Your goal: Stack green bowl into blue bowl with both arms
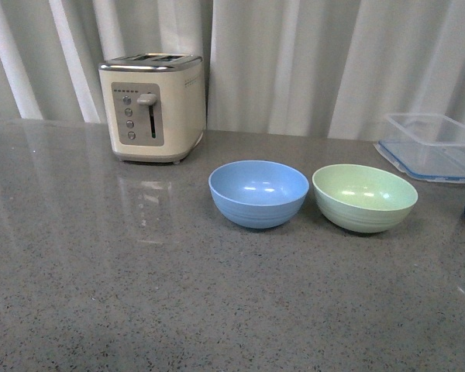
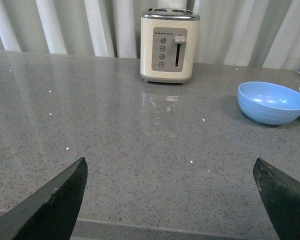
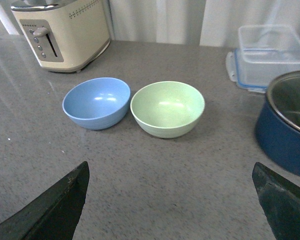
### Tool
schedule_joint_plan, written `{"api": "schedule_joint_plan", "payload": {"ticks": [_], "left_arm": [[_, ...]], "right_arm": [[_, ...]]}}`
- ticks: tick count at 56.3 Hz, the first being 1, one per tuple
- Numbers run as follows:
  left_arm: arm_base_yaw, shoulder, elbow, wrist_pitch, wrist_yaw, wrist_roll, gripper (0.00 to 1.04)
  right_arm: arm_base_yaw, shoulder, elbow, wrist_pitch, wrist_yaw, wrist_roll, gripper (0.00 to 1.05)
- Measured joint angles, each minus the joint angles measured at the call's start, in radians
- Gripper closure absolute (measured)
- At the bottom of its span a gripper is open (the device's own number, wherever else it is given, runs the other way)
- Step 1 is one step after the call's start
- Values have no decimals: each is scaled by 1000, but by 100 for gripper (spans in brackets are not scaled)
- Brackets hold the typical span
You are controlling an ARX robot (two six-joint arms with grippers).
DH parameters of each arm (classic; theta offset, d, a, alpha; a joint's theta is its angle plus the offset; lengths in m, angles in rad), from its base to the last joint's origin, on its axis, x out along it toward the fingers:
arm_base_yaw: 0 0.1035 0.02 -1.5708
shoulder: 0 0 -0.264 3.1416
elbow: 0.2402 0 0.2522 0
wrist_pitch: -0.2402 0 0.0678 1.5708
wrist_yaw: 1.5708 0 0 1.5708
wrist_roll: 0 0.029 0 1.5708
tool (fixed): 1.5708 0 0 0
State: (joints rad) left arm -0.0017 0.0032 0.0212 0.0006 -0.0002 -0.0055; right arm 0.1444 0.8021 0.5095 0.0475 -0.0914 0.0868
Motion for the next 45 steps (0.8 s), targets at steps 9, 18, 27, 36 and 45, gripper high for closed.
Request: {"api": "schedule_joint_plan", "payload": {"ticks": [9, 18, 27, 36, 45], "left_arm": [[0, 0, 0, 0, 0, 0, 7], [0, 0, 0, 0, 0, 0, 7], [0, 0, 0, 0, 0, 0, 7], [0, 0, 0, 0, 0, 0, 7], [0, 0, 0, 0, 0, 0, 7]], "right_arm": [[31, 371, 302, -71, 25, 61, 10], [37, 647, 541, -148, 111, 67, 10], [34, 866, 698, -185, 204, 46, 10], [21, 1007, 791, -213, 267, 30, 10], [2, 1093, 832, -211, 311, 27, 10]]}}
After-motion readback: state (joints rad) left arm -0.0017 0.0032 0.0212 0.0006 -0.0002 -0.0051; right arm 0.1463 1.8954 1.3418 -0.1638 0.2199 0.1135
